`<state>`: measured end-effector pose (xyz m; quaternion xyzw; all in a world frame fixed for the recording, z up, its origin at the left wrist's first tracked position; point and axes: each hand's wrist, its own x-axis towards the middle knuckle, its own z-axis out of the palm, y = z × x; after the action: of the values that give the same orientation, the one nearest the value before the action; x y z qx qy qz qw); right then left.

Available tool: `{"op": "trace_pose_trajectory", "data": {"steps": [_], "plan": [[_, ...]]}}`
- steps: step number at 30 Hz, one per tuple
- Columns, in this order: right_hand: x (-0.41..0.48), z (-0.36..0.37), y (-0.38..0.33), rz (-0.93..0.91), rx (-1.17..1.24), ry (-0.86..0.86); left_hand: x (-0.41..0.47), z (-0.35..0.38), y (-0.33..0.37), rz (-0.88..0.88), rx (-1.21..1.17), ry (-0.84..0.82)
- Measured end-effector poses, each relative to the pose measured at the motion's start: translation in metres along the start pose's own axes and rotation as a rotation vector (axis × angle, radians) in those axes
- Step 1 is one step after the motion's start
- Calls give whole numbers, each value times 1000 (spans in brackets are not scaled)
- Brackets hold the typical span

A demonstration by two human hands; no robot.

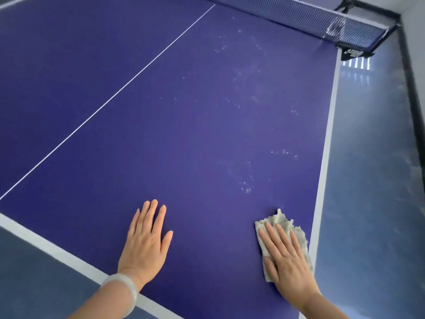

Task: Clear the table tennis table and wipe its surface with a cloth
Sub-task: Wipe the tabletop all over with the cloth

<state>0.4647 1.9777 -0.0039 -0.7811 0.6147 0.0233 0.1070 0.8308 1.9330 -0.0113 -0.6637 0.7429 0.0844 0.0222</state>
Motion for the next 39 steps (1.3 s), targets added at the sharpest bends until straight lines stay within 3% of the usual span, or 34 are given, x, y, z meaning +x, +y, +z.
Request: {"op": "trace_pose_trajectory", "data": {"steps": [6,12,16,20,22,26,29,33,36,38,39], "plan": [[1,4,8,-59,-14,38,0,-9,8,-21,-15,13],[8,6,14,-159,9,67,5,-16,94,-348,-156,101],[12,2,44,-392,28,24,4,-5,188,-528,-194,90],[30,-9,99,-626,-18,-38,8,7,222,-645,-115,70],[58,-17,128,-564,-32,1,11,15,224,-675,-81,85],[100,-32,155,-146,52,51,13,20,225,-706,-31,106],[88,-24,130,-86,42,53,14,20,225,-725,-28,104],[65,-6,84,-439,31,26,15,22,224,-735,-40,97],[99,-17,76,-729,-37,-23,14,25,225,-735,-40,111],[132,-28,91,-734,-116,-61,14,26,225,-740,-53,113],[148,-30,104,-625,-123,-62,13,25,226,-741,-55,110]]}}
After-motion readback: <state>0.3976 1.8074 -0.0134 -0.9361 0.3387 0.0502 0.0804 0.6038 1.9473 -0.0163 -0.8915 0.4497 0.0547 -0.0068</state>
